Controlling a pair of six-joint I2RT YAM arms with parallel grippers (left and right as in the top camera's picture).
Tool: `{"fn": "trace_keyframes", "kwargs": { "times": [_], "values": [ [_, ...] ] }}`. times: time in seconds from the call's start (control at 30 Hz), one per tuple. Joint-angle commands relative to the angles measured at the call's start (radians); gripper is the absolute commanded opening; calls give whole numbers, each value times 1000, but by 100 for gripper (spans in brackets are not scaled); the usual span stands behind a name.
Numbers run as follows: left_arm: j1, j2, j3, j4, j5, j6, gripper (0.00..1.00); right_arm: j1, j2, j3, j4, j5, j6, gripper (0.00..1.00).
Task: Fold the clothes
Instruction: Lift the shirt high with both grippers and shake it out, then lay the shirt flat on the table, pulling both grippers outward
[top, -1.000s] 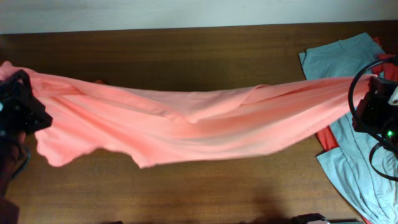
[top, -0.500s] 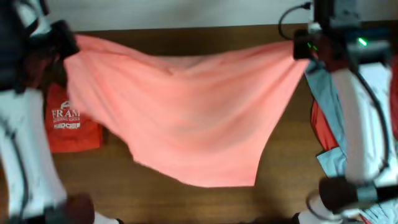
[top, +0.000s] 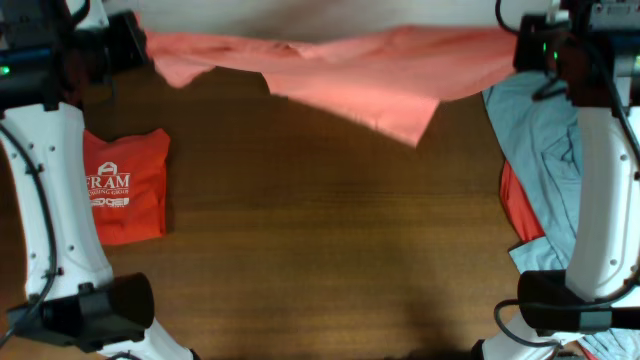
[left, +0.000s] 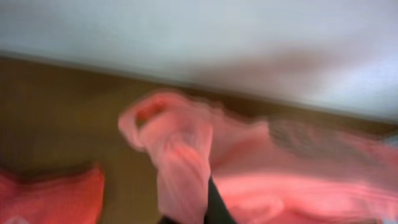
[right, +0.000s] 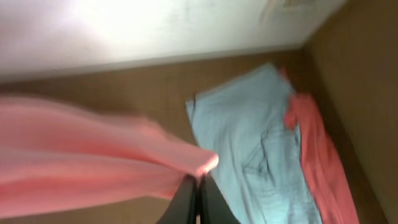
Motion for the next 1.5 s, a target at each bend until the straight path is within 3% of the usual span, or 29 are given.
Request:
{"fn": "trace_keyframes", "kwargs": {
  "times": [0.0,0.17,0.37,0.6,0.97,1.2,1.47],
  "values": [
    [-5,18,-15,-150,-8,68,0,-1,16,-77,-106,-45,1,4],
    [-25,73,-154,-305,-166,68,0,-1,16,-345,-165,-111,1,4],
    [-27,98,-389,-315,-166,68,0,-2,16,-617,-209,-141,1,4],
    [-26,97,-568,-406,-217,67,0,-35,16,-745,-288,-137,2,4],
    [-19,96,-602,-476,-247,59,0,-134,-28,-931,-257,-115,87,4],
    [-19,90,-682,-389,-237,48,0,-132,-91,-962,-217,-118,95,4],
    [-19,90,-677,-151,-189,-27,0,-132,-69,-962,88,-183,-16,5]
  ]
}}
